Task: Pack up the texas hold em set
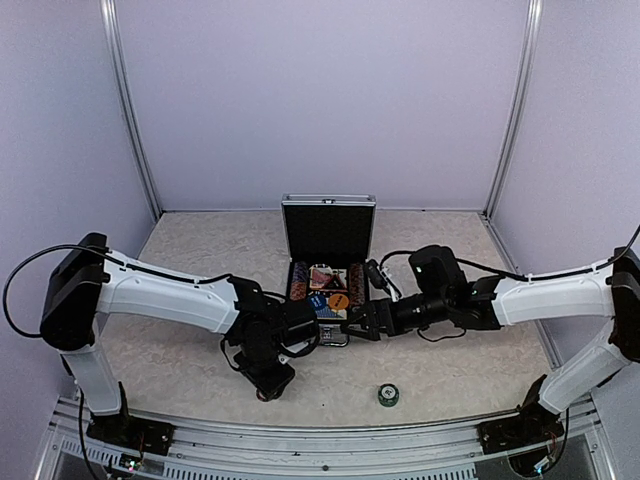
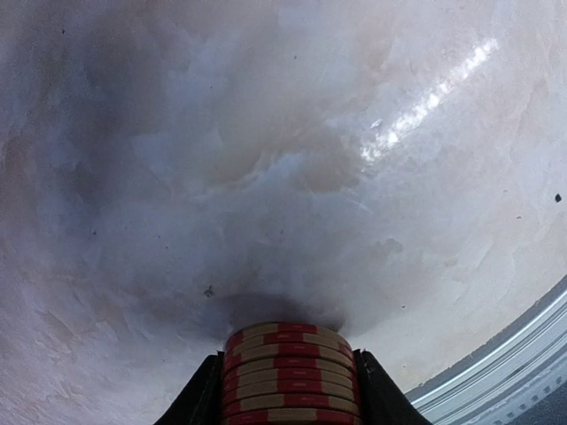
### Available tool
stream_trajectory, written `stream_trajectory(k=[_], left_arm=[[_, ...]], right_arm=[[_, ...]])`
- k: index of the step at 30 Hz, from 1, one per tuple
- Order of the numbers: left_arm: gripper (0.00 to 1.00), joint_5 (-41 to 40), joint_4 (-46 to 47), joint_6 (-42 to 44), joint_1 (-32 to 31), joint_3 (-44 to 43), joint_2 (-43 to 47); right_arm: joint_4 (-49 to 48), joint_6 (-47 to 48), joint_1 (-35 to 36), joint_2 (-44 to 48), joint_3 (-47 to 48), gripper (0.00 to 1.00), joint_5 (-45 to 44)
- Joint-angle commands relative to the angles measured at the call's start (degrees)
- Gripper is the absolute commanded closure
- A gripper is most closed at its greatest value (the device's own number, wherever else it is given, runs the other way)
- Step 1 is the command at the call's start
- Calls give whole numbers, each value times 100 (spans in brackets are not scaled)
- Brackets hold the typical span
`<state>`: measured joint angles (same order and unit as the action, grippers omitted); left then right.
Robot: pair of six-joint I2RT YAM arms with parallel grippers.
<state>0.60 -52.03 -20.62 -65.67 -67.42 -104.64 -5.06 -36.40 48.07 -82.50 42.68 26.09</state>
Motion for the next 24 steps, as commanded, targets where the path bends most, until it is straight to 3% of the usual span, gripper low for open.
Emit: stream_trajectory(k=[1, 15, 24], left_arm=[[100, -39, -140, 133, -35, -257, -54], [100, -38, -432, 234, -26, -599, -103], [100, -26, -630, 191, -1, -874, -84]], right_arm=[[-846, -496, -71, -8, -264, 14, 481], [-2563, -1535, -55, -781, -783, 21, 1264], [-3360, -1922, 97, -1391, -647, 21, 1510]])
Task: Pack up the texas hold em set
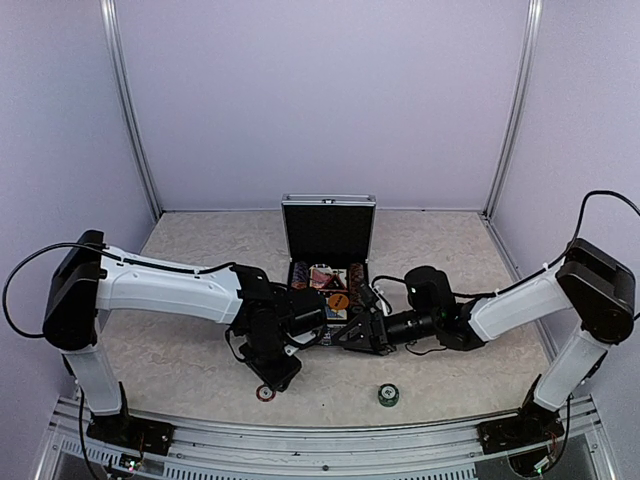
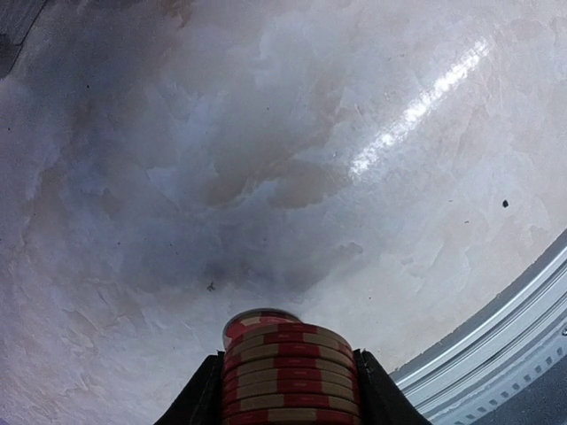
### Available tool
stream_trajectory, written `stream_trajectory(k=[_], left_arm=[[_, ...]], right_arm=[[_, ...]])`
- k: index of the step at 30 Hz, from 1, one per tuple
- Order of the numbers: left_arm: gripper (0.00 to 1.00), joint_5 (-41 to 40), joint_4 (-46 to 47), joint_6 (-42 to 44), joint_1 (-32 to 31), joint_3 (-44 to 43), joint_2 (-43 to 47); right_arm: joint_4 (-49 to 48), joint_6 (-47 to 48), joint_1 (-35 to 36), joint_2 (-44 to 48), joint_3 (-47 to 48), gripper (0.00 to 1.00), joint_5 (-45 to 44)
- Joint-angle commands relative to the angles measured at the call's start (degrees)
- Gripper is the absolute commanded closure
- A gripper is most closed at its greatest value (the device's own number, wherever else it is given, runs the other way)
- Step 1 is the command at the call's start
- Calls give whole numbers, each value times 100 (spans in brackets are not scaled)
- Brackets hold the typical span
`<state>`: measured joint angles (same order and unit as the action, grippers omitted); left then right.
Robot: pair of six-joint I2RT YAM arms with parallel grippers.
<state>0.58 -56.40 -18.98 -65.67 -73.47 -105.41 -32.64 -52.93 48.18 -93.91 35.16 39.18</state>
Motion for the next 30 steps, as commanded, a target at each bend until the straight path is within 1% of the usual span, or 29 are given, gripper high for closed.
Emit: stream_trajectory(k=[1, 7, 13, 21, 27, 30], left_arm=[[100, -23, -212, 19, 14, -313, -7], [100, -34, -351, 0, 29, -565, 7], [100, -34, -397, -34, 36, -623, 35], [100, -32, -449, -57, 35, -731, 120], [100, -36, -481, -70, 24, -807, 167], [100, -33, -495, -62, 26, -851, 169]], right_arm=[[-704, -316, 112, -373, 138, 21, 222], [-1277, -684, 195, -873, 230, 21, 336], [-2001, -1227, 230, -1303, 244, 22, 501], [-3262, -2154, 294, -1943, 245, 23, 686], [-3501, -2394, 442, -2166, 421, 24, 641], [-3769, -2591, 476, -2296, 457, 24, 597]])
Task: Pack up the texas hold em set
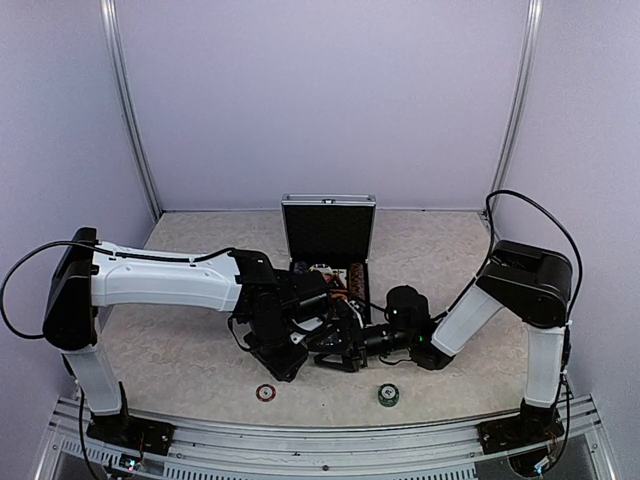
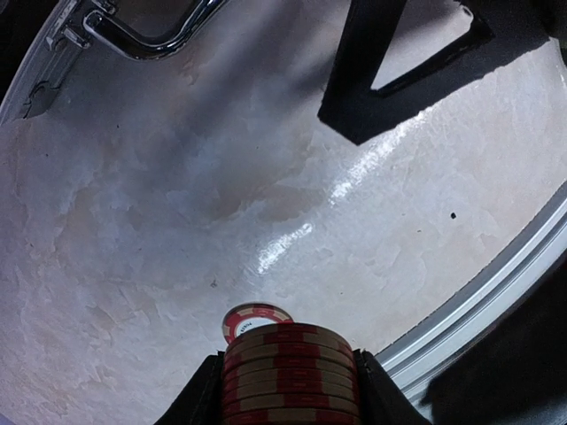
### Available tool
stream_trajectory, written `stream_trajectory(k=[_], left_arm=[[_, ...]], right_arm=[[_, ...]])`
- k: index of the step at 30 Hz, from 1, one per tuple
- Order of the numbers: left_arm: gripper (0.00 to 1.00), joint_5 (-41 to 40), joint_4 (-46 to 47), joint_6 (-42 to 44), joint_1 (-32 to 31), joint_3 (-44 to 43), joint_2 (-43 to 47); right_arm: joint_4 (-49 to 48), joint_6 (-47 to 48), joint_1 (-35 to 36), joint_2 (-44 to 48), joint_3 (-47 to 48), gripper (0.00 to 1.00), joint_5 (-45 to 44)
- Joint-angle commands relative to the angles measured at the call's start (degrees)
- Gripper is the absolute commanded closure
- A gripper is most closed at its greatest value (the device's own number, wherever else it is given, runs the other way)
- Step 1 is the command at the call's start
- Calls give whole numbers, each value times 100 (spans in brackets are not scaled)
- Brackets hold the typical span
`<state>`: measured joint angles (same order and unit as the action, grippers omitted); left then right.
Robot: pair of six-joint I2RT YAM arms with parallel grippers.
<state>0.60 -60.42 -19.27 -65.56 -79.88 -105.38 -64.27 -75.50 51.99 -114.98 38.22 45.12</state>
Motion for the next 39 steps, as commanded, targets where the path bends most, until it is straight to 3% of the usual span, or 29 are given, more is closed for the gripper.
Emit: stream_trajectory(k=[1, 34, 39], left_arm=[[100, -36, -97, -33, 10, -218, 175], [100, -8, -50, -7, -24, -274, 201], [100, 21, -47, -7, -23, -258, 220]], right_arm=[[-772, -418, 96, -250, 158, 24, -10], [-1471, -1067, 431, -1293, 1059, 24, 153], [-2013, -1386, 428, -1445, 968, 24, -18]])
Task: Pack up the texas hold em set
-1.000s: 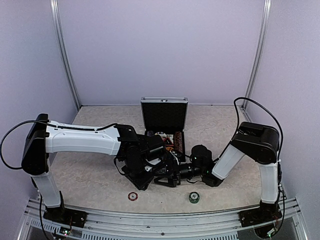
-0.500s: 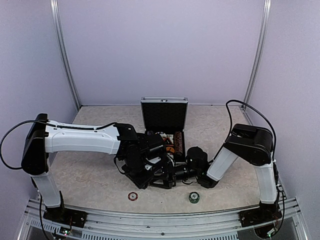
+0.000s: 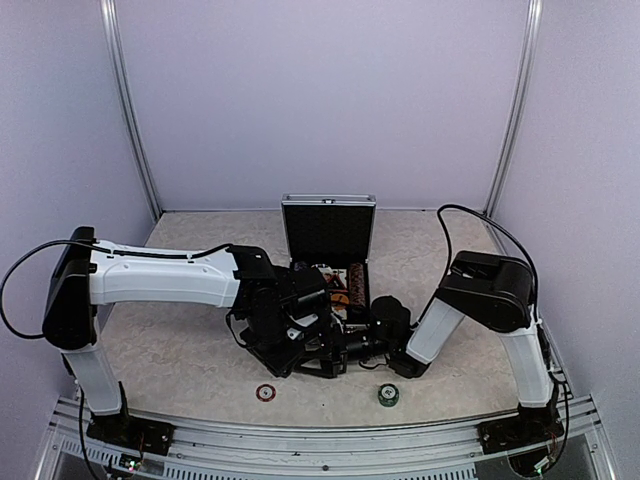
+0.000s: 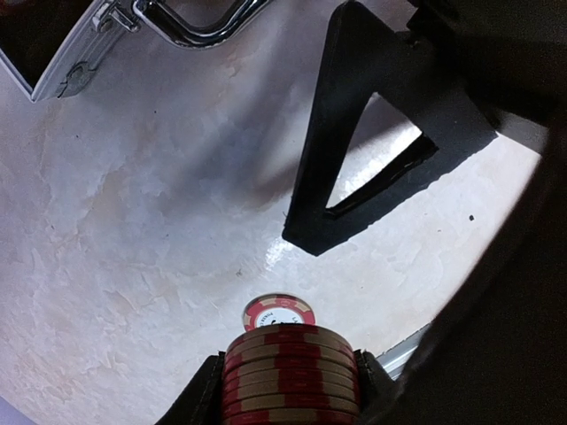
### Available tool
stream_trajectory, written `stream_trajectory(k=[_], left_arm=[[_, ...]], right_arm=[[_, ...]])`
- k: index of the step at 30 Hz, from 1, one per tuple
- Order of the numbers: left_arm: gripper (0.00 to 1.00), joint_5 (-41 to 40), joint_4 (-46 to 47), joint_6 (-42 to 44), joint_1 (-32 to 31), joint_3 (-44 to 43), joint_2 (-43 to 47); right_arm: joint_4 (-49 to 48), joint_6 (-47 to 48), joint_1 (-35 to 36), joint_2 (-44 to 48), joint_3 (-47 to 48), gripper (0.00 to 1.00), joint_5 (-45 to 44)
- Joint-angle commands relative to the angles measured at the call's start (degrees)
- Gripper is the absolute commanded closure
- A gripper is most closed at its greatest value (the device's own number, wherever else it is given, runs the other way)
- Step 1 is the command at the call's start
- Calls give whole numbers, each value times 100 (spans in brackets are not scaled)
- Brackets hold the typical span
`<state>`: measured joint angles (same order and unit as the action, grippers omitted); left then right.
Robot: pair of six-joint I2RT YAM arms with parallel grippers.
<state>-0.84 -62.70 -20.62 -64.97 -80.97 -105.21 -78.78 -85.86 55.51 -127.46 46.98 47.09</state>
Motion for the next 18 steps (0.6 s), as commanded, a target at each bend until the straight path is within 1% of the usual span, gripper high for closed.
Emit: stream_trajectory(k=[1, 8, 13, 18], left_arm=[[100, 178, 187, 129, -83, -147, 207], [100, 209, 196, 129, -108, -141, 229], [100, 207, 205, 137, -115, -117, 253], [100, 264, 233, 154, -130, -103, 255]], right_arm=[[-653, -413, 77, -251, 85, 24, -228], [-1218, -792, 66, -435, -12, 26, -453], [-1036, -744, 60, -403, 83, 26, -423], [-654, -584, 69, -372, 215, 26, -329]])
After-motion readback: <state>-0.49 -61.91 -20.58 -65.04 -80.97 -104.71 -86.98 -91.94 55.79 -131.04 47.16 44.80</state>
